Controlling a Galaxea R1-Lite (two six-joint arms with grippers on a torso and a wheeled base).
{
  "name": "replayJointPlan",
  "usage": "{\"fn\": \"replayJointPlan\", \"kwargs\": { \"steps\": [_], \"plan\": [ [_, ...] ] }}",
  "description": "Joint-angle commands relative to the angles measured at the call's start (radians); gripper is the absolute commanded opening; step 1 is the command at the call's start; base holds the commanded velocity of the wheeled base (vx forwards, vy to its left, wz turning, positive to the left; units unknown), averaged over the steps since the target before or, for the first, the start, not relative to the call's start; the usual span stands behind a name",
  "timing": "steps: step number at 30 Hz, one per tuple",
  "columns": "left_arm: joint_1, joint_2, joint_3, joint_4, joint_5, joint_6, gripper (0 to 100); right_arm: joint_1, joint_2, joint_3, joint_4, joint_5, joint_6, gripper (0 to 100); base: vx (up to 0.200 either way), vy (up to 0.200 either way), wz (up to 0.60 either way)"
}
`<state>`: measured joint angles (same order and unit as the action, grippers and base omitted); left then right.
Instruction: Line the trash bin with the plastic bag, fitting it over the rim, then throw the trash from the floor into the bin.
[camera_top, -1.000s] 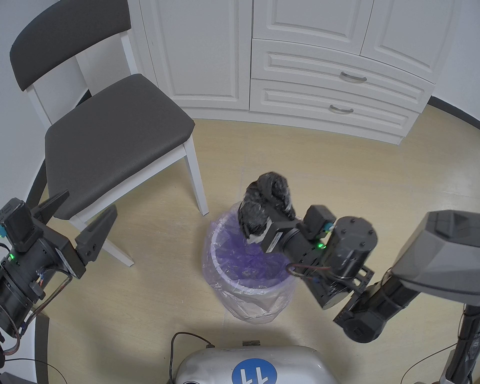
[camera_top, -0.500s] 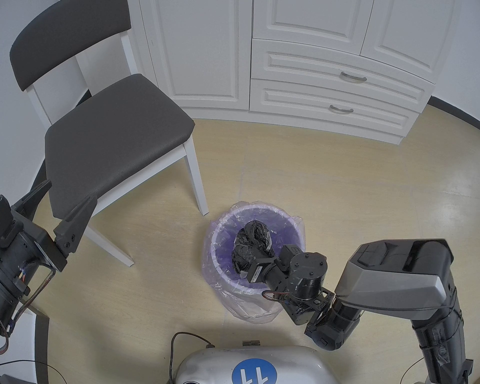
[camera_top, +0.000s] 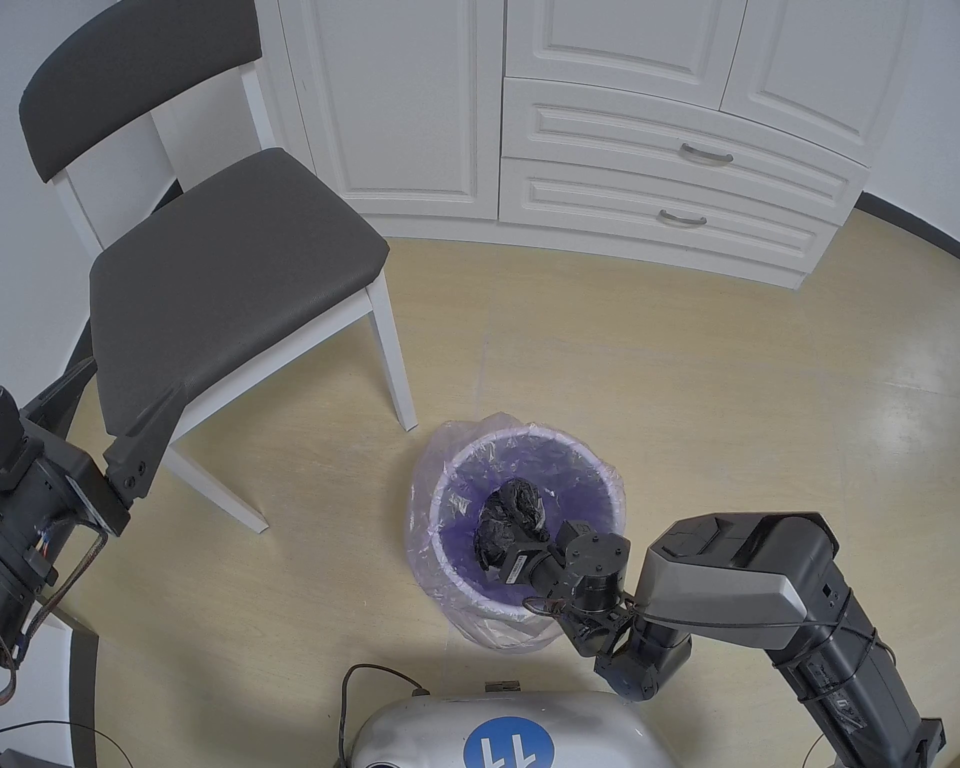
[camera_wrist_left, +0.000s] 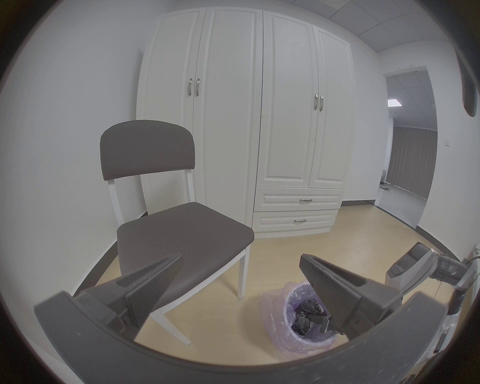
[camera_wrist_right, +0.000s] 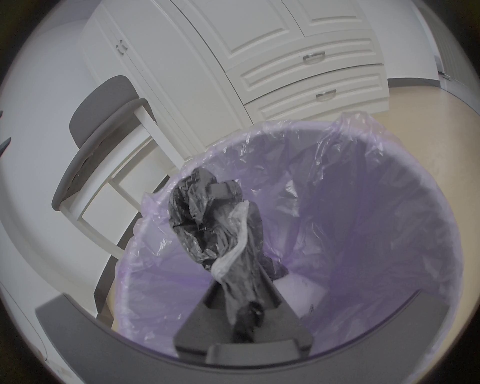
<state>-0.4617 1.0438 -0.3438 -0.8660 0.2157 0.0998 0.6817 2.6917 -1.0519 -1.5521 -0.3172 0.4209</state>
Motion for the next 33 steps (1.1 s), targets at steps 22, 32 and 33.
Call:
{"fn": "replayJointPlan", "kwargs": {
  "steps": [22,32,33],
  "plan": [
    [0.002,0.01,0.006,-0.001,-0.001,0.0,100,-0.002,-0.158,0.052,-0.019,-0.002,-0.111,0,0.0,0.0,0.0],
    [0.002,0.012,0.006,-0.001,0.001,0.001,100,0.004,-0.15,0.078,-0.019,-0.005,-0.137,0,0.0,0.0,0.0],
    [0.002,0.012,0.006,-0.001,0.001,0.001,100,0.001,-0.145,0.079,-0.019,-0.005,-0.146,0,0.0,0.0,0.0]
  ]
}}
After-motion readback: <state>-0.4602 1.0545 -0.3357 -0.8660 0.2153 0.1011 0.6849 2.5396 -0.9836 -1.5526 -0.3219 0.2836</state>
